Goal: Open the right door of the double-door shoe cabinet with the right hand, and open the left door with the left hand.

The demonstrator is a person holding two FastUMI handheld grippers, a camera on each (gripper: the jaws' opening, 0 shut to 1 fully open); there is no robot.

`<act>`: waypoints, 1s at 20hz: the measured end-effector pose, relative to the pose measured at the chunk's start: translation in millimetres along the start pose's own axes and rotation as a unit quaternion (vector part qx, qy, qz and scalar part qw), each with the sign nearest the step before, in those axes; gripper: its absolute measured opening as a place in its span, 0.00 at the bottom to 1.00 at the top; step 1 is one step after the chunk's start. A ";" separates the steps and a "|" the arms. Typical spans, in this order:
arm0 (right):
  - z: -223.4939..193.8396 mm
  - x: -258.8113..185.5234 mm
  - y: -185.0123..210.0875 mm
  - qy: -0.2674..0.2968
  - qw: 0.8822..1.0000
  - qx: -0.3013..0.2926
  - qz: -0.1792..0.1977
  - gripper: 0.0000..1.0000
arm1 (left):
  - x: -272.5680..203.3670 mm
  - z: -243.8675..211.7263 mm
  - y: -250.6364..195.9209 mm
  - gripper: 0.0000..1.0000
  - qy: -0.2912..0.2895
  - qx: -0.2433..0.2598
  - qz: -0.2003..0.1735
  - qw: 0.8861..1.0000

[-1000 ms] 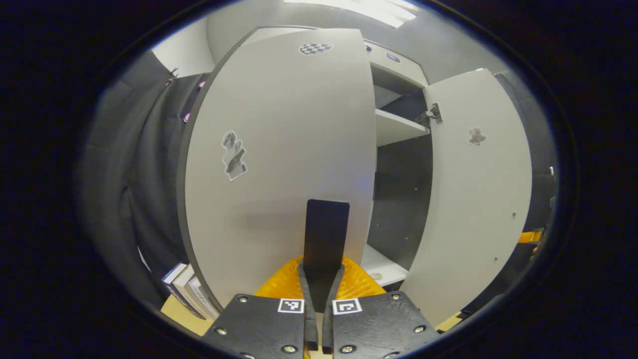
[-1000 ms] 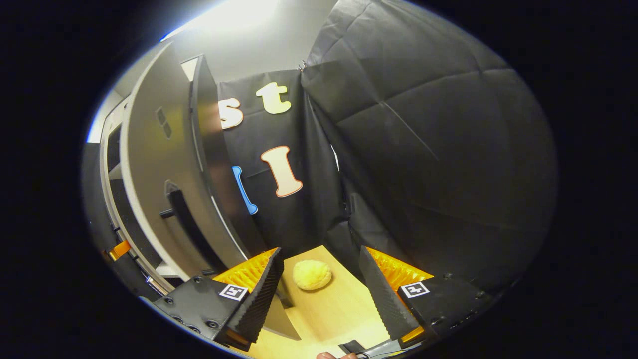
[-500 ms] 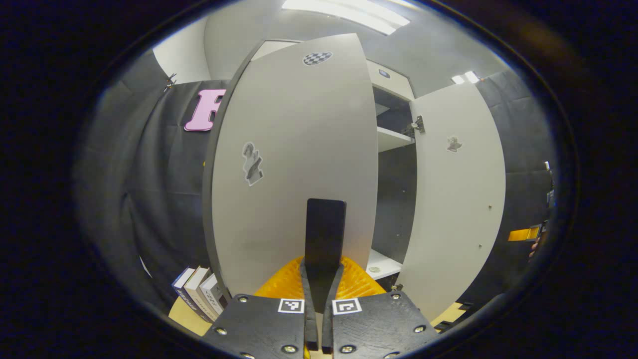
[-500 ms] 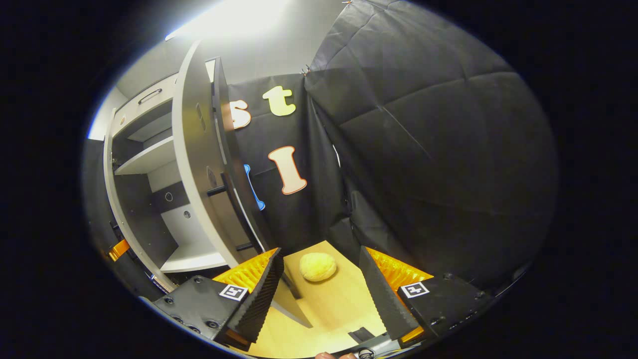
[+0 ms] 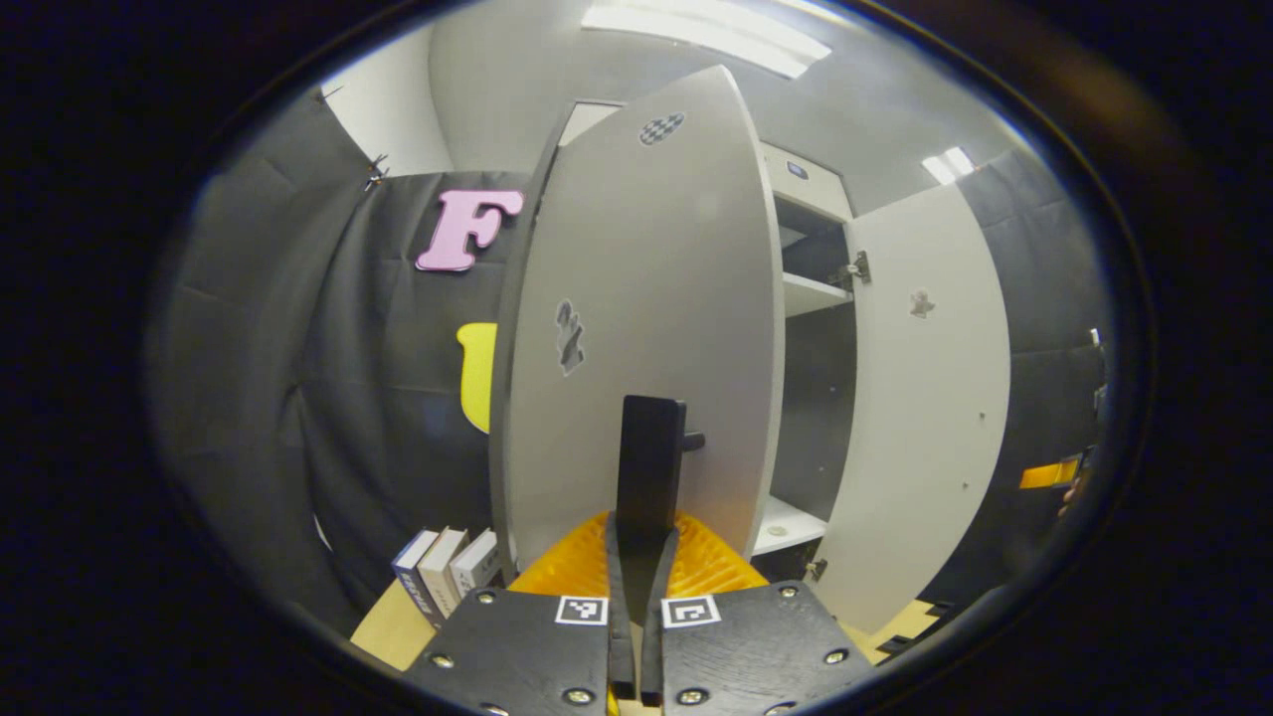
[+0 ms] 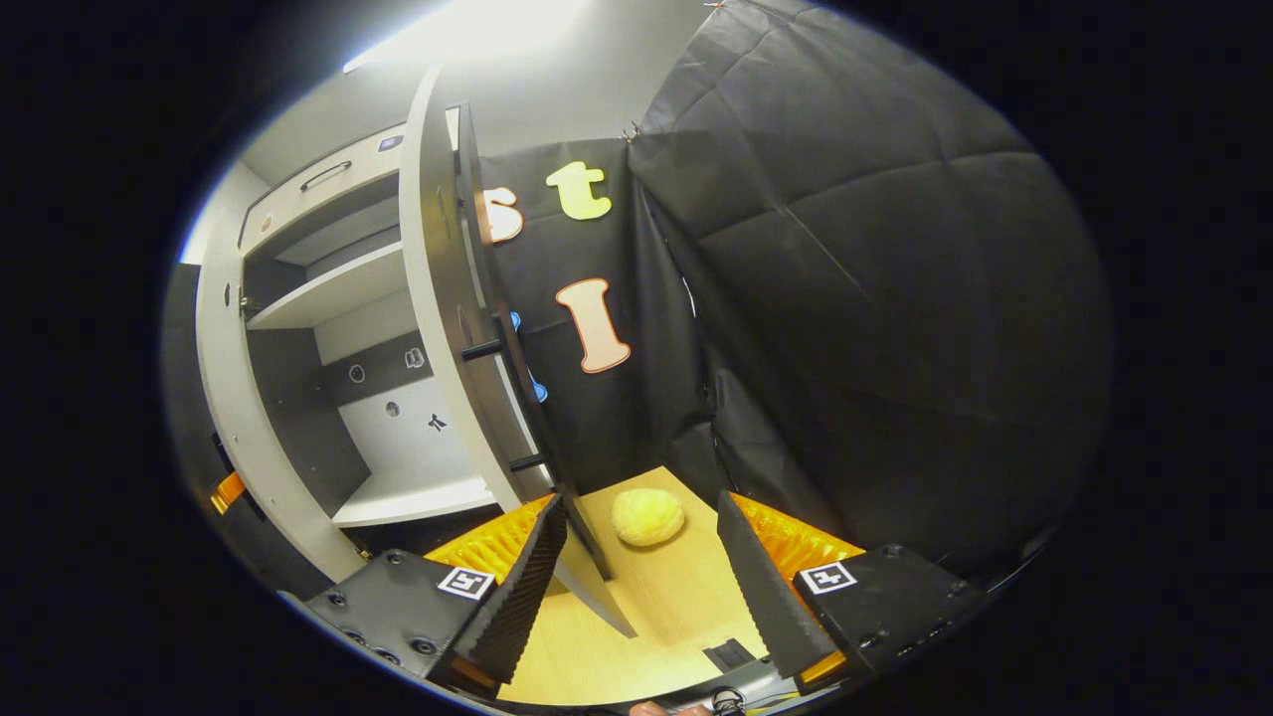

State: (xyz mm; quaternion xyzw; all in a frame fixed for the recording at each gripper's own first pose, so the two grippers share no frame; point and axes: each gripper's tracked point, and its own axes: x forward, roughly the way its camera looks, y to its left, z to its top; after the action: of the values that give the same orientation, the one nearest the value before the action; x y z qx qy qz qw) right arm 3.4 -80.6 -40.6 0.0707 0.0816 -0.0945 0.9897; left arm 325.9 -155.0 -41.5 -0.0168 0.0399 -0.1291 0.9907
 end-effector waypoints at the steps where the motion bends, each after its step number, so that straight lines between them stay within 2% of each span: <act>1: 0.2 -0.3 1.0 -0.001 1.000 0.005 0.000 0.95 | -0.7 0.8 3.6 0.05 -0.003 0.000 0.005 1.000; 7: 10.4 -2.9 15.3 -0.018 1.000 0.013 0.004 0.95 | -7.2 6.0 14.0 0.04 -0.006 -0.036 0.006 0.999; 12: 9.6 -7.2 33.6 -0.034 0.999 -0.011 0.011 0.95 | -16.9 1.2 67.7 0.04 0.011 0.002 0.078 0.997; 15: 3.4 -10.8 44.2 -0.040 0.999 -0.007 0.020 0.95 | -14.0 3.2 48.7 0.01 0.009 -0.041 0.049 0.998; 17: -3.7 -11.1 51.3 -0.035 0.999 -0.015 0.025 0.95 | -16.6 -1.3 57.7 0.02 0.015 -0.028 0.067 0.997; 18: -6.8 -11.8 54.6 -0.031 0.999 -0.022 0.029 0.88 | -18.2 -3.9 60.9 0.01 0.020 -0.022 0.073 0.997; 19: -8.9 -11.9 57.9 -0.028 0.999 -0.029 0.033 0.95 | -20.3 -5.8 63.1 0.02 0.022 -0.016 0.082 0.996; 20: -9.7 -12.3 59.9 -0.027 0.998 -0.035 0.036 0.95 | -23.3 -4.5 65.1 0.01 0.022 -0.011 0.089 0.996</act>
State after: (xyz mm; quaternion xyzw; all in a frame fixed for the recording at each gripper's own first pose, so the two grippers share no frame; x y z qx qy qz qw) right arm 1.9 -18.7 -40.5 0.0363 0.0559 -0.0575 0.9961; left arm 319.7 -86.3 -47.0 -0.0208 0.0645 -0.0406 0.9969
